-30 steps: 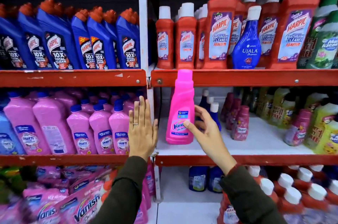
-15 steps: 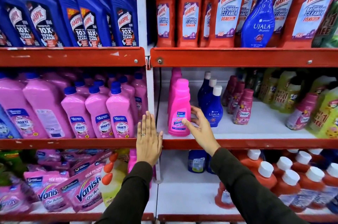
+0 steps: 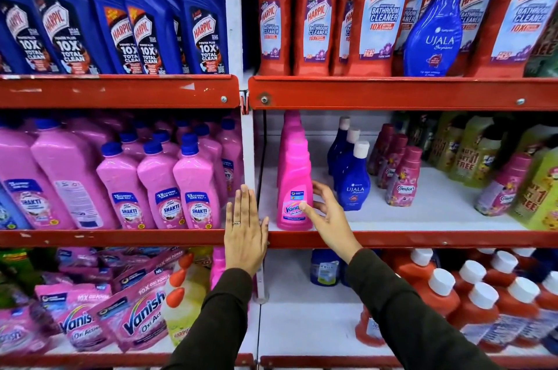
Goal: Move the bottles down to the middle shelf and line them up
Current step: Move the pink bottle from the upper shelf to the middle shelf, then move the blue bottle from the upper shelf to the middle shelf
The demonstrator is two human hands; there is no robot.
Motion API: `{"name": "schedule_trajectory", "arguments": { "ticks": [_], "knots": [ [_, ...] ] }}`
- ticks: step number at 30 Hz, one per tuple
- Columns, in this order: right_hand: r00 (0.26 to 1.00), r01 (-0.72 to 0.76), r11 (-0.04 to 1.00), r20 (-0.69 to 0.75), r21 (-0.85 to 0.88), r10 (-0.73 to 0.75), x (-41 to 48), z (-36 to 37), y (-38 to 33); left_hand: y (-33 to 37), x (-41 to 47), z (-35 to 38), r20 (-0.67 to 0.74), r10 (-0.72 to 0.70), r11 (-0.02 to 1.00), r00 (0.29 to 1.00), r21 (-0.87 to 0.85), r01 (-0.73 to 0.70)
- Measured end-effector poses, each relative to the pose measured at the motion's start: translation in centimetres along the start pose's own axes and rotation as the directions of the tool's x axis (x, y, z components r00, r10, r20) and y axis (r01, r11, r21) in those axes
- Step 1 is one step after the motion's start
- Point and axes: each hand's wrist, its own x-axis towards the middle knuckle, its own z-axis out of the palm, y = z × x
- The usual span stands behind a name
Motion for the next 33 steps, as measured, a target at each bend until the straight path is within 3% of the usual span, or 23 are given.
{"name": "schedule_trajectory", "arguments": {
  "ticks": [7,11,15,17,23,29,33],
  "knots": [
    [0.999,0.029,0.999,-0.020,-0.030,-0.029,-0.7,-0.8,-0.4,0.9,-0.1,-0.8,-0.012,0.002,0.999,1.000,-0.033,-0.002],
    [0.981,0.111,0.975,-0.134,-0.192,-0.138,-1.3,-1.1,0.3,0.6,0.0,-0.7,-0.001,0.010,0.998,1.000,-0.059,-0.010],
    [0.908,0.178,0.792,-0.212,-0.584,-0.360,-1.7,-2.1,-0.1,0.2,-0.1,-0.9,0.021,0.005,0.992,1.000,-0.123,-0.002],
    [0.866,0.190,0.708,-0.223,-0.680,-0.446,-1.7,-2.7,-0.9,0.7,0.1,-1.4,-0.002,-0.003,0.990,1.000,-0.140,0.002],
    [0.756,0.159,0.568,-0.270,-0.808,-0.596,-1.0,-5.9,-5.8,5.3,5.2,-4.8,-0.150,0.116,0.977,0.982,-0.161,-0.140],
    [0.641,0.174,0.563,-0.340,-0.808,-0.688,0.7,-9.8,-12.0,10.1,11.9,-9.3,-0.323,0.165,0.976,0.932,-0.081,-0.200],
    [0.606,0.183,0.559,-0.355,-0.809,-0.712,2.5,-12.7,-15.9,12.6,16.3,-12.1,-0.400,0.140,0.981,0.906,-0.069,-0.183]
  ]
}}
